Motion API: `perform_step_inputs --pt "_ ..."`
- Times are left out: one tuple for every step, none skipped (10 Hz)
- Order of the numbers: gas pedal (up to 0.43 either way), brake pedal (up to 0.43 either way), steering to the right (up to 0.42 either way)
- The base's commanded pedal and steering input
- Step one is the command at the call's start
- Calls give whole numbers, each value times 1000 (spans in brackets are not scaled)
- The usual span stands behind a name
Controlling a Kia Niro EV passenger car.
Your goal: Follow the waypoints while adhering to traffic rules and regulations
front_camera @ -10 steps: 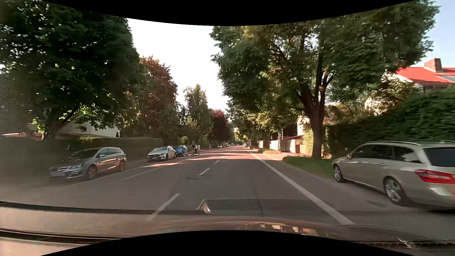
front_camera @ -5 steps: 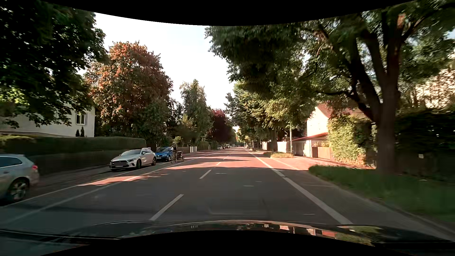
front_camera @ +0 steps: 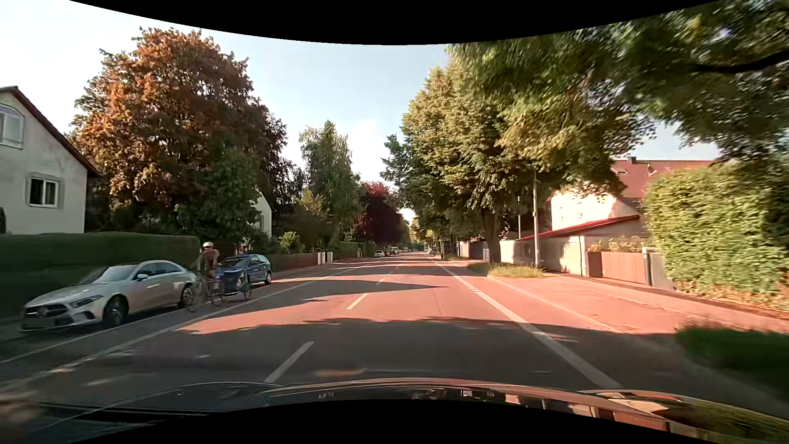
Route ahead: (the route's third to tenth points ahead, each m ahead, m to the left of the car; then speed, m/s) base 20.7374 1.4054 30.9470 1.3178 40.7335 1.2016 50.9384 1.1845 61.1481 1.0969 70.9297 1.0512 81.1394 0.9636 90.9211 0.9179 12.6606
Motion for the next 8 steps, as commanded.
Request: perform_step_inputs --pt "169 6 0" --pt "169 6 0" --pt "169 6 0" --pt "169 6 0" --pt "169 6 0" --pt "169 6 0" --pt "169 6 -2" --pt "169 6 -4"
